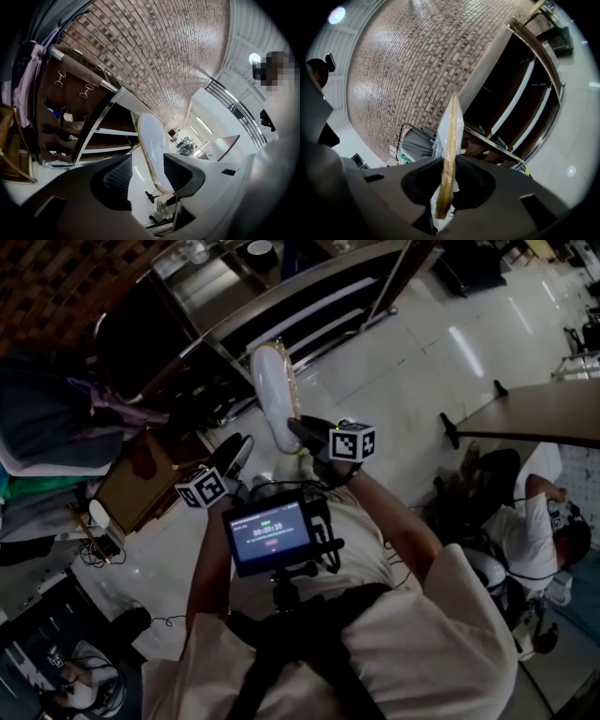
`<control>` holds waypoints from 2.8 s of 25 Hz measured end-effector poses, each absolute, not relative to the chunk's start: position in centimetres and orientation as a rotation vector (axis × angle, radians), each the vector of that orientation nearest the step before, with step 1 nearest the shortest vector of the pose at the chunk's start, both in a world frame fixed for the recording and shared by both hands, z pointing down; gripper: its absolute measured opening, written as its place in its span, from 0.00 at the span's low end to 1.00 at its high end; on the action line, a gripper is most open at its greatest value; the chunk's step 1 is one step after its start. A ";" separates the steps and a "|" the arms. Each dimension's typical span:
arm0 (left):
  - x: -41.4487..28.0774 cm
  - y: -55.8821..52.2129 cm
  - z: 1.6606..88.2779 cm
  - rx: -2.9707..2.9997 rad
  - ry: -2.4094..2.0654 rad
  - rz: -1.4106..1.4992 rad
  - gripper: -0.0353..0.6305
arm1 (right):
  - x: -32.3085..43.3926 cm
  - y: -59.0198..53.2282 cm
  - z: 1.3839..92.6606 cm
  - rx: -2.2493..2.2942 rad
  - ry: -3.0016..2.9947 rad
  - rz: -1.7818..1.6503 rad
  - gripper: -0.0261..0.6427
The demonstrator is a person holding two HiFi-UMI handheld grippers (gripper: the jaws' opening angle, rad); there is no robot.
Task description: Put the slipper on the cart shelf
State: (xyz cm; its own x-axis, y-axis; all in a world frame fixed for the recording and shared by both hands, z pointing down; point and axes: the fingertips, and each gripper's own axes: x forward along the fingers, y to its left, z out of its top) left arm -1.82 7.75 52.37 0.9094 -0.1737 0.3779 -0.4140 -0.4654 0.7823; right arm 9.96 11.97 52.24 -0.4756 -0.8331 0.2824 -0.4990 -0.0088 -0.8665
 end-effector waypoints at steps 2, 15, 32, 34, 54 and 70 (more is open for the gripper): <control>-2.5 7.6 52.6 2.062 -0.454 0.318 0.36 | 11.0 12.1 52.6 -1.398 1.947 -1.485 0.16; -5.5 3.7 56.8 2.072 -0.590 0.477 0.16 | 12.3 11.7 53.3 -1.552 1.850 -1.468 0.16; -3.7 2.7 58.8 2.083 -0.528 0.588 0.05 | 14.3 10.5 54.5 -1.604 1.828 -1.442 0.16; -2.5 2.4 58.9 2.058 -0.537 0.594 0.05 | 15.7 9.8 54.9 -1.595 1.823 -1.465 0.16; 10.2 1.9 59.0 1.948 -0.745 0.532 0.05 | 28.4 6.1 60.7 -1.417 1.941 -1.706 0.16; 7.8 2.6 60.3 1.884 -0.979 0.560 0.05 | 26.9 -3.3 69.7 -1.217 2.012 -1.900 0.16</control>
